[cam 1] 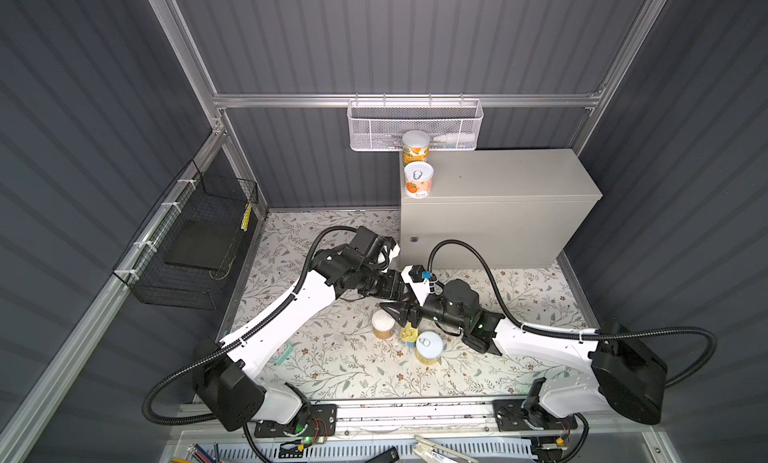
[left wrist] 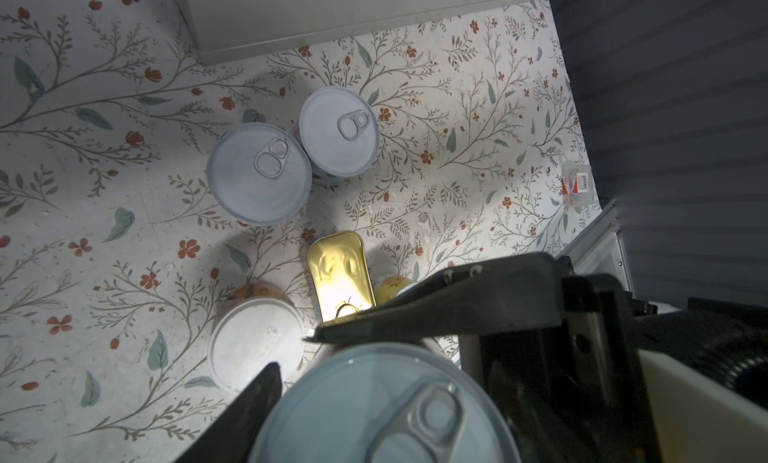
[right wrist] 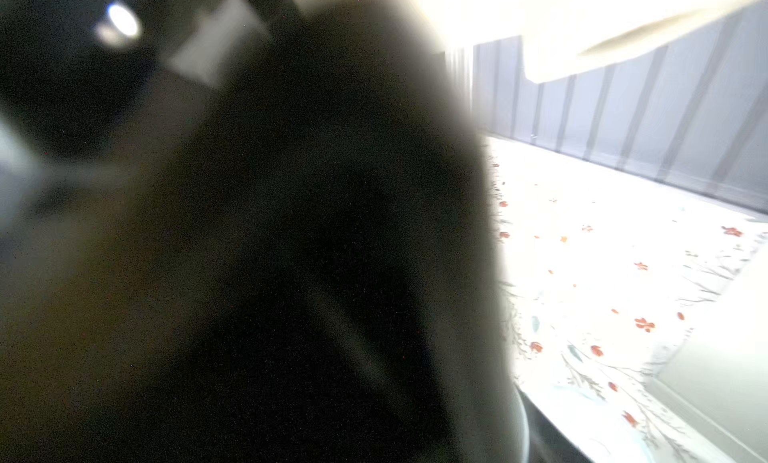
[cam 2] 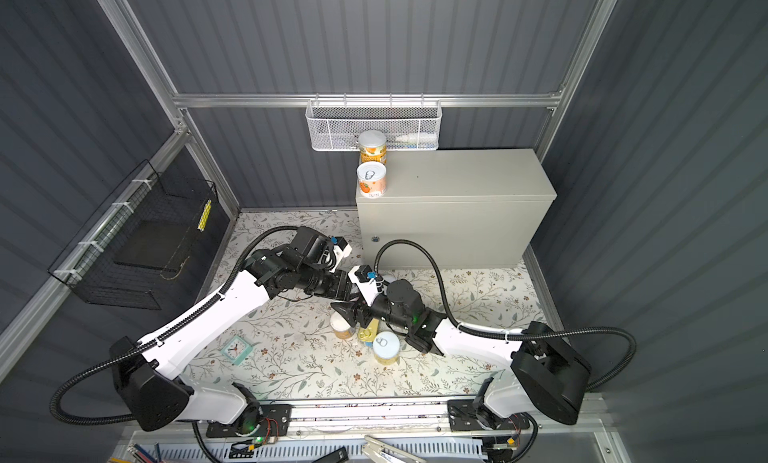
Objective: Place and organize the canned foods onto the counter
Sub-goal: 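Close the right gripper on the pink can while the left gripper holds it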
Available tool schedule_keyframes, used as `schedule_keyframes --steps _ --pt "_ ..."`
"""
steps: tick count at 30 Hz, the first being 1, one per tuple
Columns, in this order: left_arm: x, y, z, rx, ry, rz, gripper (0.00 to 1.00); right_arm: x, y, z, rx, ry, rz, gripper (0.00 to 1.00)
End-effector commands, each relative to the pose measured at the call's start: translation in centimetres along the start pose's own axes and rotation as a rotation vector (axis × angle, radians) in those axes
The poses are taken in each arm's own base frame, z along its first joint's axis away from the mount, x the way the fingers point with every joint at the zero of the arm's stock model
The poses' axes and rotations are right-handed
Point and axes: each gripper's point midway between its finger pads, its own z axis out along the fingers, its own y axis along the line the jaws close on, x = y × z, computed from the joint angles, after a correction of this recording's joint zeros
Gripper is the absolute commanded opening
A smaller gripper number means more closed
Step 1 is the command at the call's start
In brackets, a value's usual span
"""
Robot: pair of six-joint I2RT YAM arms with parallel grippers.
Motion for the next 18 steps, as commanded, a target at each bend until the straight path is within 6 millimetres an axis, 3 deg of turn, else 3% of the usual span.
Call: schedule_keyframes --steps 1,10,12,14,18 --pt "-1.02 -1.20 -0.59 0.036 -0.039 0.019 0.59 -2.08 -1.20 -0.19 0.075 -0.063 0.002 0.67" --pt "-1.65 -1.19 -0.05 0.033 -0.043 0.031 0.66 -2.61 -1.19 -0.72 0.080 -0.089 0.025 0.65" --pt "-1.71 -1.08 -0.09 0.026 -0.047 0.031 0.76 -2.53 -1.21 -0.71 0.081 -0.086 0.025 0.65" --pt "-1.78 -1.05 -0.28 0.022 -0.054 0.034 0.99 -2.43 -1.24 -0.66 0.081 -0.081 0.024 0.64" --pt "-1.96 -0.79 -0.95 -0.001 -0.082 0.038 1.00 -2.73 -1.27 -0.77 0.085 -0.093 0.037 0.64"
